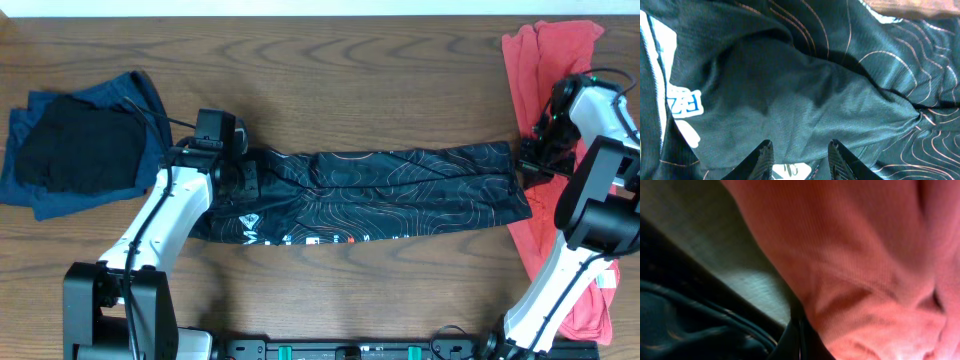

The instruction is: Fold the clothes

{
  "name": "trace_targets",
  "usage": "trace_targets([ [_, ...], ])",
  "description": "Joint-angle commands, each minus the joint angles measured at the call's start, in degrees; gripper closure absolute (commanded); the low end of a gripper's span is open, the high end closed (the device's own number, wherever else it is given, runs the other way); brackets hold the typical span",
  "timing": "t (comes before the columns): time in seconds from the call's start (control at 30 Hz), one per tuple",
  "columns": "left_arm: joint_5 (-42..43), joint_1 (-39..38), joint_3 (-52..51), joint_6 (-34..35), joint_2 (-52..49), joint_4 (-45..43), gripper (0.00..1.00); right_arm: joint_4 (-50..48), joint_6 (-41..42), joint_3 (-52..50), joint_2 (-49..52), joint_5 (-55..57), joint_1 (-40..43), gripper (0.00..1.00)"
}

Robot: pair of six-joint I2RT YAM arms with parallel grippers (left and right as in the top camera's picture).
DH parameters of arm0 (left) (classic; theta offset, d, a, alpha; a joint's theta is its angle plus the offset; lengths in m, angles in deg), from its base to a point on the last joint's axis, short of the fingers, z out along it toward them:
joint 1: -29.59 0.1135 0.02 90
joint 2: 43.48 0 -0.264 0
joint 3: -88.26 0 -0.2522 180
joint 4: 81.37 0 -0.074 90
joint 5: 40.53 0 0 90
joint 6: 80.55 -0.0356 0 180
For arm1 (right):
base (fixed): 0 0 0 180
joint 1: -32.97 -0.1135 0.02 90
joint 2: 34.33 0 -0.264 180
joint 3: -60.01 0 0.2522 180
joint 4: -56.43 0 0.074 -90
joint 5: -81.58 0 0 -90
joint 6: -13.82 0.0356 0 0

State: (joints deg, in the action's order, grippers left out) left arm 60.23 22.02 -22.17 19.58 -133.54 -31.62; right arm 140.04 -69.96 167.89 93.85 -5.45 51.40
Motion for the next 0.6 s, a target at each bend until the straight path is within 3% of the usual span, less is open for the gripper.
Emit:
trace_targets([
  [0.0,0.83,0.09,-0.52,0.24,-0.39,0.24,0.62,-2.54,-0.92,-4.66,-0.94,1.36,1.51,0.97],
  [0.17,0.83,0.09,-0.52,0.24,-0.39,0.81,0.62,-4.72,5.29,-6.45,-0.96,14.34,5.49,0.97],
  [0.33,0.83,0.09,-0.52,0.24,-0.39,1.27,0.62,-3.65,7.34,-2.78,-1.01,15.28,10.95,0.93],
  [0.43,0.83,0.09,-0.52,0.24,-0.39,1.27,0.62,-3.19,5.64,-0.35,-1.01,5.73,13.18,0.90],
  [0.57,0.83,0.09,-0.52,0.24,-0.39,1.27,0.62,-2.71,-11.54,0.04,-1.01,-17.29,13.38,0.78],
])
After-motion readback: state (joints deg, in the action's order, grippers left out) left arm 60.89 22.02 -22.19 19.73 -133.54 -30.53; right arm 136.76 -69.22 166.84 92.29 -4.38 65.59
